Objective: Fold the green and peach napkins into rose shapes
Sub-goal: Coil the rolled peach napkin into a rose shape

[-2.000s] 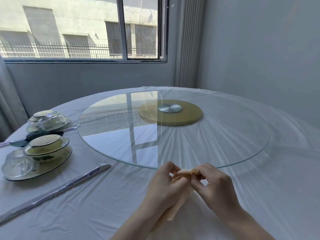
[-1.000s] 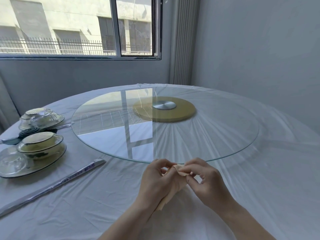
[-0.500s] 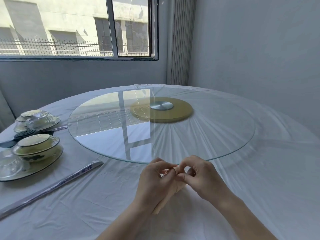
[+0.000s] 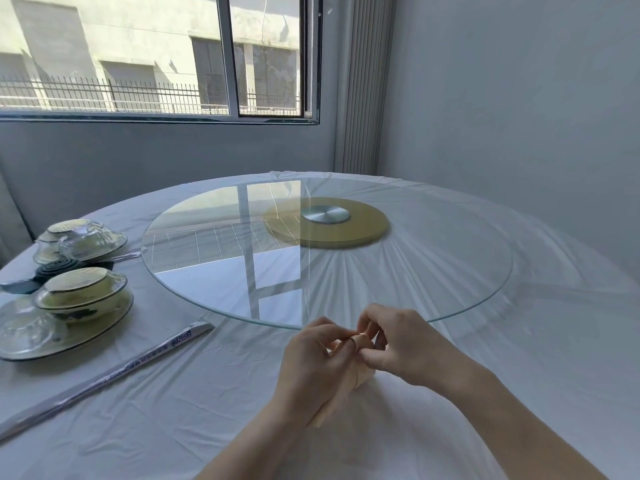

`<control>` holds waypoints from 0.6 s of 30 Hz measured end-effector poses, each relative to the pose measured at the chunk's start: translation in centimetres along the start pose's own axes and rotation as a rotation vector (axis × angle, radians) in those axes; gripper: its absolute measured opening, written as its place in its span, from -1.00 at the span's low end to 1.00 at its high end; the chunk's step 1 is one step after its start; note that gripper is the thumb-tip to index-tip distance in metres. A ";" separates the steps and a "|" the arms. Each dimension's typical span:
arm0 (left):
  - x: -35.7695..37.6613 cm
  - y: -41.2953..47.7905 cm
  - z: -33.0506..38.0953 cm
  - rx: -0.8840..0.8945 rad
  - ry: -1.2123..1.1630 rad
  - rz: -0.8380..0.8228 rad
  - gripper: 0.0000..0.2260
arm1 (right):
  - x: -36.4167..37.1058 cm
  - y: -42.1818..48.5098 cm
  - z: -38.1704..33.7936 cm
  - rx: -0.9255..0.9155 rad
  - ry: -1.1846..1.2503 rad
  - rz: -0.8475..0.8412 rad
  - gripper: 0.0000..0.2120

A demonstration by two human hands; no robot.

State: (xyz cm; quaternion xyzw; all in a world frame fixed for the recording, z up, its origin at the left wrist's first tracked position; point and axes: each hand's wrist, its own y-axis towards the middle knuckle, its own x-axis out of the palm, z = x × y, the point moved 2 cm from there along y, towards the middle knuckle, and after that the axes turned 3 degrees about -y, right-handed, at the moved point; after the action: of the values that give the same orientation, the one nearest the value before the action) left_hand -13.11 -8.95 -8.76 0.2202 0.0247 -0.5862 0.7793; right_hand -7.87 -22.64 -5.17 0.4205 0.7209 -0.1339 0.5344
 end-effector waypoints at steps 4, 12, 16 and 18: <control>0.0 0.1 0.0 0.013 0.056 -0.013 -0.88 | 0.2 -0.1 -0.7 -0.047 -0.134 0.018 -0.83; -0.3 0.2 0.1 0.104 0.230 0.030 -0.85 | 1.8 -0.3 -1.6 -0.121 -0.418 0.232 -0.85; -0.4 0.4 -0.2 0.119 0.274 0.022 -0.87 | 2.9 -0.8 -0.9 -0.052 -0.284 0.312 -0.78; -0.2 0.5 -0.4 0.107 0.296 -0.005 -0.91 | 2.6 -0.8 -0.4 0.002 -0.288 0.319 -0.84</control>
State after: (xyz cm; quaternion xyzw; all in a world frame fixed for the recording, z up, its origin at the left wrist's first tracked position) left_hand -12.61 -8.52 -8.92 0.3455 0.1084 -0.5496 0.7528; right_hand -8.89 -21.69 -7.52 0.5063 0.5611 -0.1071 0.6460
